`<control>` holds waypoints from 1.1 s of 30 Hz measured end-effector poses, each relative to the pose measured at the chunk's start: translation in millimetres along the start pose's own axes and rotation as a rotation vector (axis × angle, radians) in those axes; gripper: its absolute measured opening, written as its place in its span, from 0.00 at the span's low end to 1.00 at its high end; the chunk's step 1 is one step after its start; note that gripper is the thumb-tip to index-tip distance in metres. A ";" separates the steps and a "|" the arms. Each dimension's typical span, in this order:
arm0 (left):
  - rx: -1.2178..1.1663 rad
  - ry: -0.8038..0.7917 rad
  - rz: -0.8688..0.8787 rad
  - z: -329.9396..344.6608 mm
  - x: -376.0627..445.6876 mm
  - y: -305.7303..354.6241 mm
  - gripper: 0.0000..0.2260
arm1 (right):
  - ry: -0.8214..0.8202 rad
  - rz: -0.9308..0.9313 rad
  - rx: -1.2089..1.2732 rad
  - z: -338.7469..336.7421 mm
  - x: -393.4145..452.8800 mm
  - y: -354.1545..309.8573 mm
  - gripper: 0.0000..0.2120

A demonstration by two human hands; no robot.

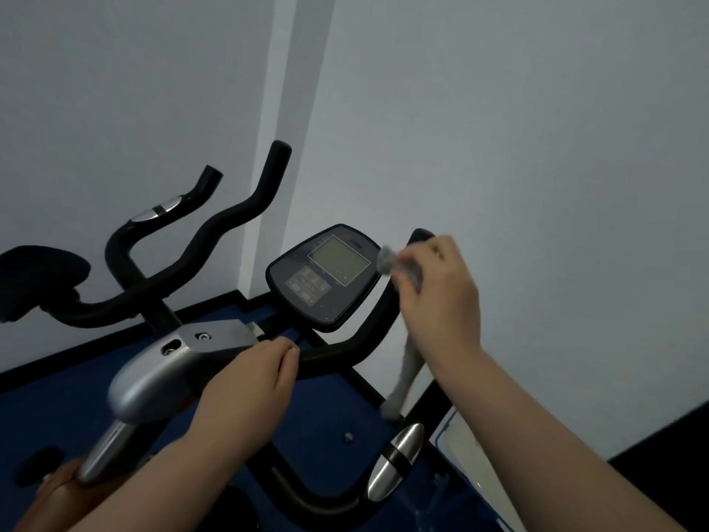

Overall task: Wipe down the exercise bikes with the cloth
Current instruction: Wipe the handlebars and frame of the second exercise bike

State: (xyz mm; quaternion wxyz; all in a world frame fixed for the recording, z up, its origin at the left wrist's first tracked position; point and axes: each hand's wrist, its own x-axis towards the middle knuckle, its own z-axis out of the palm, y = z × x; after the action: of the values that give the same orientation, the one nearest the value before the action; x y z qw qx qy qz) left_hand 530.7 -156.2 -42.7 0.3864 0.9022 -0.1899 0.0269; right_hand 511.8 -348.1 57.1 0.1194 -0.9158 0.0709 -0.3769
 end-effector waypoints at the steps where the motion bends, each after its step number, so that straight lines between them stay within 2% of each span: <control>1: 0.002 0.001 -0.004 -0.1 -0.1 -0.1 0.11 | 0.042 -0.011 -0.023 -1.0 5.2 -1.5 0.03; 4: -0.004 0.001 -0.001 -0.9 -0.4 0.4 0.11 | -0.029 0.059 -0.059 19.6 -27.8 -15.1 0.07; 6: -0.028 -0.008 -0.013 -1.3 0.0 -0.5 0.11 | -0.058 0.164 0.067 30.9 -58.7 -25.2 0.06; 9: -0.062 -0.017 -0.031 -1.6 1.6 -0.3 0.12 | -0.162 0.206 0.146 25.2 -52.8 -18.5 0.03; 14: -0.083 -0.001 -0.070 -0.4 1.9 -1.8 0.10 | -0.024 0.315 0.145 23.5 -61.6 -26.1 0.07; 17: -0.149 0.014 -0.107 -2.2 3.2 -5.0 0.07 | -0.104 0.236 0.168 41.6 -95.3 -59.7 0.07; 19: -0.209 0.031 -0.140 -6.3 3.9 -3.9 0.07 | -0.185 0.229 0.185 35.1 -86.4 -52.9 0.07; 23: -0.269 0.102 -0.177 -17.2 -11.9 -5.2 0.07 | -0.023 0.385 0.199 19.1 -74.0 -29.9 0.09; 25: -0.209 0.093 -0.136 -23.2 -29.3 -6.7 0.08 | -0.089 0.369 0.261 35.1 -99.7 -57.9 0.09; 27: -0.100 0.099 -0.076 -28.2 -47.8 -13.0 0.10 | -0.242 0.263 0.366 51.4 -122.0 -89.8 0.10; 29: -0.012 0.117 -0.056 -32.0 -63.3 -20.3 0.11 | -0.307 0.204 0.387 53.1 -116.4 -88.9 0.10; 33: -0.098 0.176 -0.197 -32.1 -81.9 -28.1 0.09 | -0.036 0.305 0.224 32.2 -76.7 -44.7 0.08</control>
State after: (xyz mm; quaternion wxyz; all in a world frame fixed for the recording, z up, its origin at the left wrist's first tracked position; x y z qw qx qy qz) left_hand 468.3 -89.4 -55.5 0.4460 0.8906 -0.0670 0.0586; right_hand 482.2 -282.9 -4.5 0.2774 -0.8820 0.1644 -0.3437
